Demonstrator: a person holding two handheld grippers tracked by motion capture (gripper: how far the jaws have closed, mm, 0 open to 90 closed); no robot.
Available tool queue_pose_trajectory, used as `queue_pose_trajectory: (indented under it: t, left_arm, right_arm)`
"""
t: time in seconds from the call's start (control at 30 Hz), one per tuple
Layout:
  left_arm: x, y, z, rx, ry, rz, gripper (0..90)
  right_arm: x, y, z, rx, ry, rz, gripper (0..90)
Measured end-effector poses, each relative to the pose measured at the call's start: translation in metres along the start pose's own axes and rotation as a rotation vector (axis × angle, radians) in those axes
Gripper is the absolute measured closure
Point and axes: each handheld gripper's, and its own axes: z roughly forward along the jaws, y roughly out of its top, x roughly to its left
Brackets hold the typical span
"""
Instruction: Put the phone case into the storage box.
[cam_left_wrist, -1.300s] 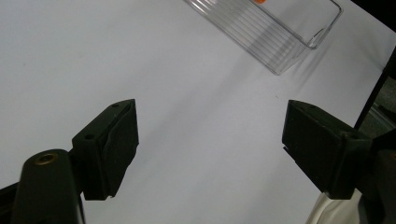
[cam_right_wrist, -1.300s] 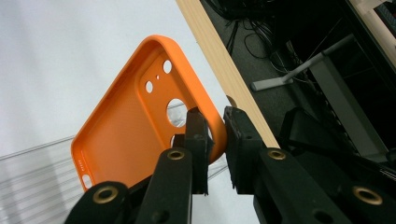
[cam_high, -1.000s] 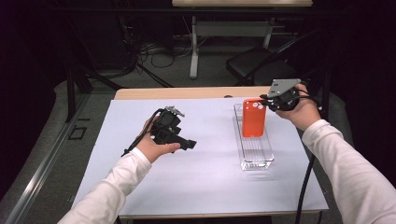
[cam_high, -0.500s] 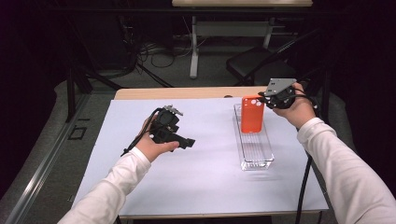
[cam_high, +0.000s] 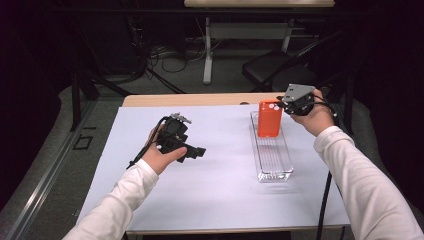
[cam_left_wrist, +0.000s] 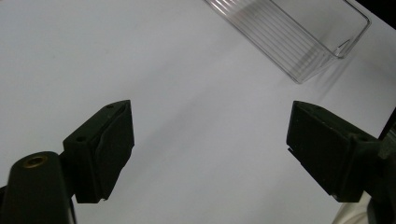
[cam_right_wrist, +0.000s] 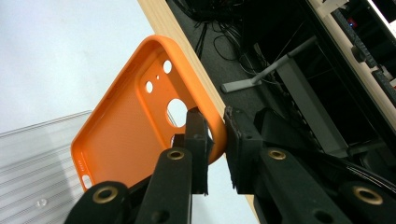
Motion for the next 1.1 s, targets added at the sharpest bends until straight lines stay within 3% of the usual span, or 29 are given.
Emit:
queue_pose_trajectory:
  t: [0.13, 0.7, 1.1]
  left_arm:
    - [0.001, -0.002, 0.001, 0.020, -0.003, 0.009, 14.6]
    - [0.005, -0.006, -0.002, 0.011, 0.004, -0.001, 10.3]
    - [0.007, -0.009, -0.005, 0.015, 0.008, -0.008, 9.9]
  right_arm:
    - [0.001, -0.004, 0.006, -0.001, -0.012, -0.004, 80.1]
    - [0.000, -0.008, 0.024, -0.029, -0.109, -0.032, 80.2]
    - [0.009, -0.008, 0.035, -0.053, -0.171, -0.108, 80.3]
